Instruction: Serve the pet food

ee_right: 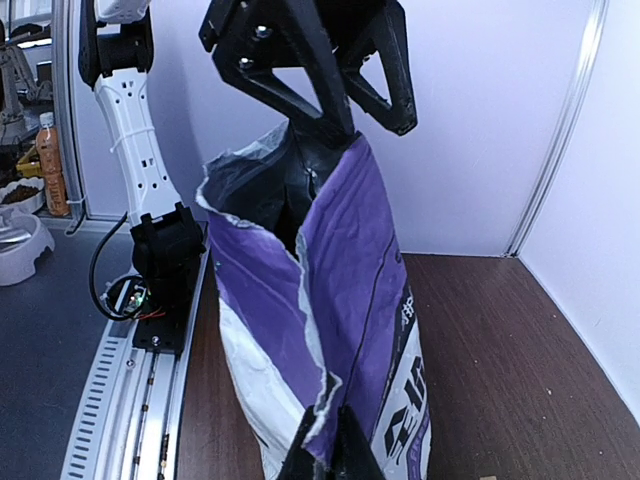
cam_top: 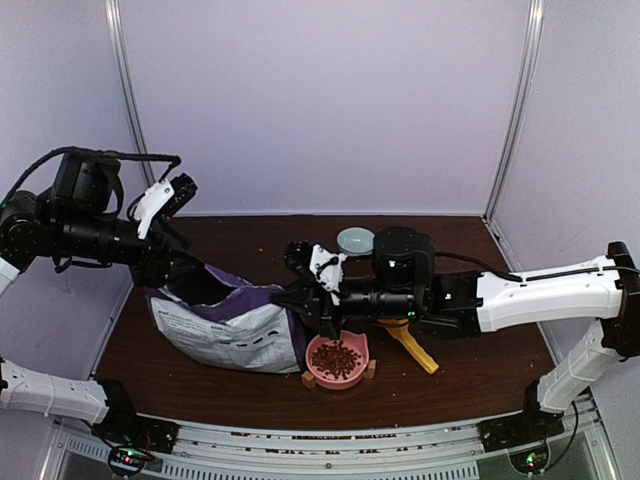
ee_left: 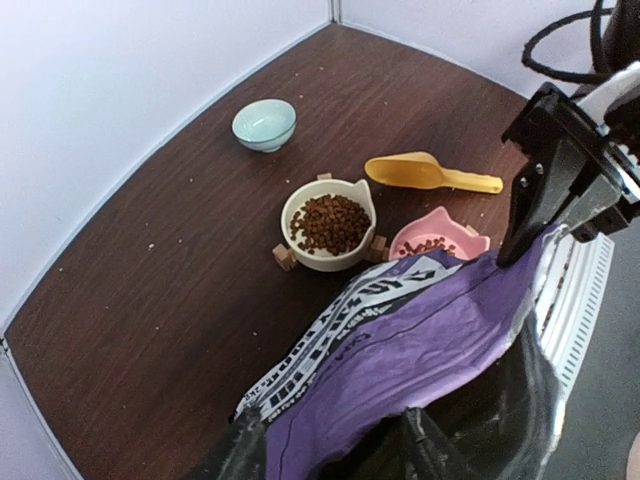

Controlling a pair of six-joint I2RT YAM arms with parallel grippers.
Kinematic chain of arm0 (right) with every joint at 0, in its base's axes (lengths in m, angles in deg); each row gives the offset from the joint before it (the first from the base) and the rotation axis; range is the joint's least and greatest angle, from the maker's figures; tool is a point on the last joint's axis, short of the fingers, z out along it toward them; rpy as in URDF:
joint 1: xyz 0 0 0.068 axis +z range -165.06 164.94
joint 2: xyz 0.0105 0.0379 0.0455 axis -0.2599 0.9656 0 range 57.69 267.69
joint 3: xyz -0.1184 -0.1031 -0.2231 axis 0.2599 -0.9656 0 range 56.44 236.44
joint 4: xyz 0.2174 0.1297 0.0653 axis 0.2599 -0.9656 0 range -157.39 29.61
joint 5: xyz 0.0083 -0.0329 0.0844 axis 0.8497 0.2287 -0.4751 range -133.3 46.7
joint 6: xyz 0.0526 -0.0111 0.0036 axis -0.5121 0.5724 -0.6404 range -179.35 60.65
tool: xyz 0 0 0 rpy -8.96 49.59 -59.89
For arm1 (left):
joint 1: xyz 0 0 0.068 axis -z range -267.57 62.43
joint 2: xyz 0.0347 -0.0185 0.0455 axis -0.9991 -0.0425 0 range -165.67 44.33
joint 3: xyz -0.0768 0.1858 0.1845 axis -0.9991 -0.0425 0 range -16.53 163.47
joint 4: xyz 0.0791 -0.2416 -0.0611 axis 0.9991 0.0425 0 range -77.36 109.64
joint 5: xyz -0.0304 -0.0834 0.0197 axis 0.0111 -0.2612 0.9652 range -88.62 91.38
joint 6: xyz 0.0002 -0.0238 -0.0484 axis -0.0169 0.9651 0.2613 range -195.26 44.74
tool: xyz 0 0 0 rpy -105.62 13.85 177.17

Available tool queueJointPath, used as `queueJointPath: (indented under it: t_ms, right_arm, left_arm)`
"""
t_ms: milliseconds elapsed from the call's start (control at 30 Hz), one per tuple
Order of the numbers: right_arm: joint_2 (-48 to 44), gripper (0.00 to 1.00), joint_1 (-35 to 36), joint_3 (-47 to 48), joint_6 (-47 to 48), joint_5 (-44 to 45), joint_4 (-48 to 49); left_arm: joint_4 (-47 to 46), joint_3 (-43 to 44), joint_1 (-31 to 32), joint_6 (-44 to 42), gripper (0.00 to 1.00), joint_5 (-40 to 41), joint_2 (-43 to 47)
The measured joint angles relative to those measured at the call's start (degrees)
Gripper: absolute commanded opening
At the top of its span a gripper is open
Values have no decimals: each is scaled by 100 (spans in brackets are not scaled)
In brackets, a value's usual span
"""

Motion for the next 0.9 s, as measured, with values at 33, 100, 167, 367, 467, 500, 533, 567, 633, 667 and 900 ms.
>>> queueJointPath:
  t_ms: [33, 100, 167, 367, 467, 500, 533, 567, 633, 667, 900]
  right_arm:
    - [0, 0, -9, -4, -68, 7, 42]
    - [0, 0, -35, -42, -232, 9, 160]
    - [0, 0, -55, -118, -428, 7, 317]
    - [4, 0, -245, -404, -1163, -55, 964]
    - [4, 0, -328, -551, -1484, -98, 1252]
    - [4, 0, -354, -590, -1569, -109, 1338]
    - [4, 0, -365, -619, -1635, -120, 1392]
    - [4, 0, -378, -638, -1703, -142, 1434]
    - [4, 0, -387, -662, -1788, -186, 1475]
    - [4, 0, -389, -691, -1836, -212, 1519]
    - [-31, 0, -391, -861, -1963, -238, 1731]
  left_arm:
    - [-68, 4, 0, 0, 70, 0, 37]
    - [-107, 61, 0, -35, 78, -11, 55]
    - [-125, 225, 0, -74, 81, -46, -11]
    - [-173, 848, 138, -337, 84, -437, -573]
    - [-188, 994, 433, -496, 84, -643, -938]
    - [-188, 1025, 520, -546, 84, -719, -1056]
    - [-190, 1047, 599, -592, 84, -789, -1176]
    - [-190, 1049, 654, -632, 83, -846, -1274]
    - [-186, 1051, 726, -704, 77, -918, -1427]
    - [-186, 1051, 750, -734, 73, -942, -1493]
    - [-151, 1054, 822, -955, 53, -949, -1794]
